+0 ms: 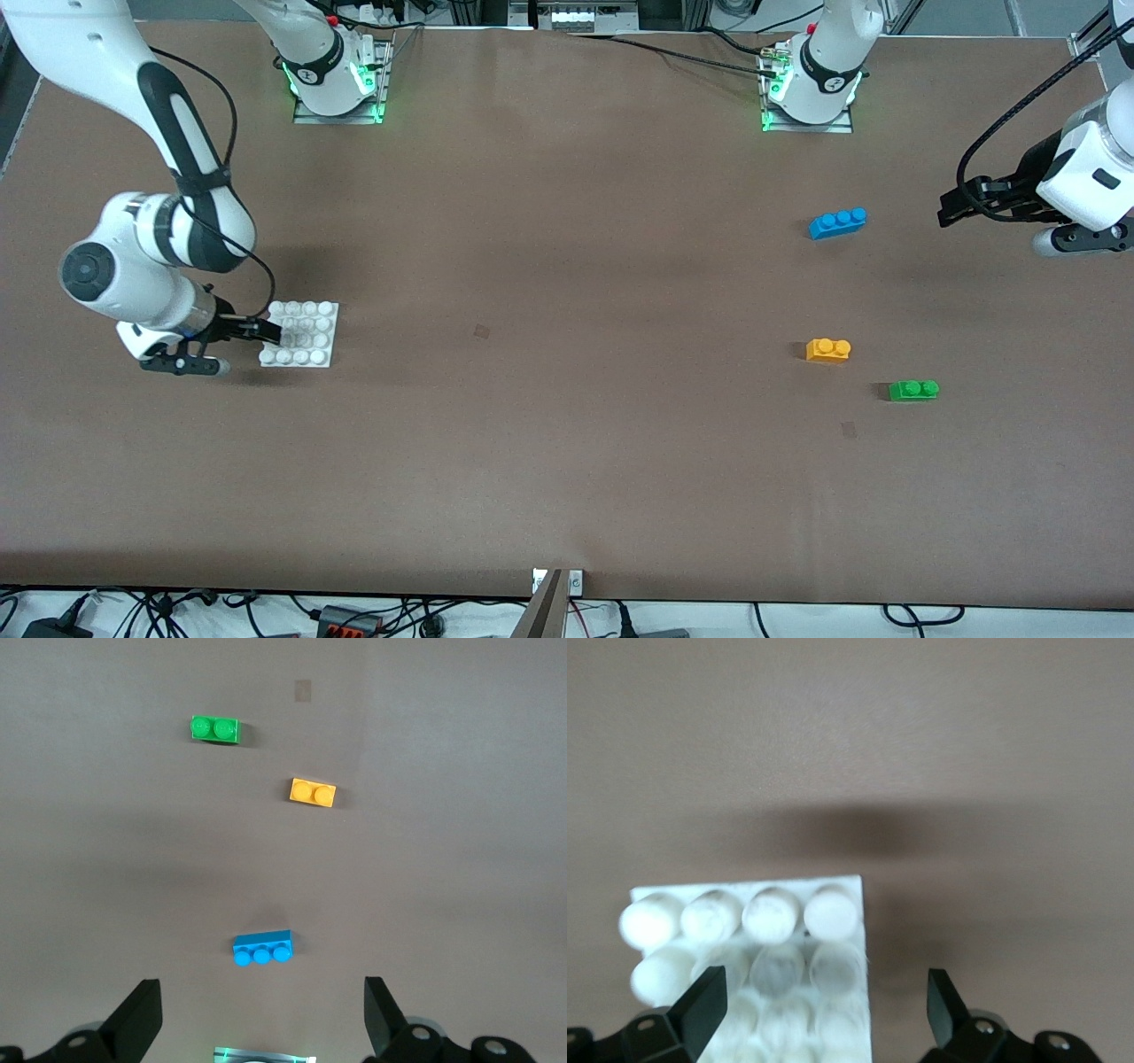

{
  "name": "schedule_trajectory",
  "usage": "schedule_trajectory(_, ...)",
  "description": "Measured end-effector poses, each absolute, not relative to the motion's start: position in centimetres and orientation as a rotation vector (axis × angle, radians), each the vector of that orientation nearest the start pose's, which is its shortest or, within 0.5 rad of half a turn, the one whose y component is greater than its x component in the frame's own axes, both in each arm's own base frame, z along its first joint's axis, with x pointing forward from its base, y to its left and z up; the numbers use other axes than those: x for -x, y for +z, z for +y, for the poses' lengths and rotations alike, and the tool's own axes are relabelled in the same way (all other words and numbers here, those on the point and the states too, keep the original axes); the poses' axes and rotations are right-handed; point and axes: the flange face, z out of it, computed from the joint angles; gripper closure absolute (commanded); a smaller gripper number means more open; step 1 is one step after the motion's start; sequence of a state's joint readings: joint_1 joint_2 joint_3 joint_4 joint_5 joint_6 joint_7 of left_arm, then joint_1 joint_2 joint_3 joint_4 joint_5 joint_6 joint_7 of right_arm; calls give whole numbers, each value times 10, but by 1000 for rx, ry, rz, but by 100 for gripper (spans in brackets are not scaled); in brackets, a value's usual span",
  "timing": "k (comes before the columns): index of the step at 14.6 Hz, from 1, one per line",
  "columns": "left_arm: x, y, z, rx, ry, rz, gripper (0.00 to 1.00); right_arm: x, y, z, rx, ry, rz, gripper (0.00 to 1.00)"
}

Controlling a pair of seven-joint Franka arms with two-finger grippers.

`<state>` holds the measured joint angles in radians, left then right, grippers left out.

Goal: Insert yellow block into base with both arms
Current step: 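Reach the right gripper down onto the white base plate, then reach the left gripper to the yellow brick while the right gripper holds the plate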

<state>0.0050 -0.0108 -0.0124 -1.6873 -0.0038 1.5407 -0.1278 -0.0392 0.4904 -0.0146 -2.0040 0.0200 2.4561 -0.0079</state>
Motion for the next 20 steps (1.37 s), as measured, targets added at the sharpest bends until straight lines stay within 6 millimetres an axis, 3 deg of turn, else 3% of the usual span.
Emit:
schedule_trajectory(2, -542, 573, -4, 3123, 214, -189, 0, -601, 190, -28, 3131, 73, 86, 0)
schedule_trajectory(13, -543, 571, -3, 3134, 223, -197, 0, -601, 194, -10, 3117, 93, 32, 0)
schedule_trajectory(20, -565, 528, 1, 3165, 350, -233, 0, -598, 186, -9, 3114, 120, 19, 0)
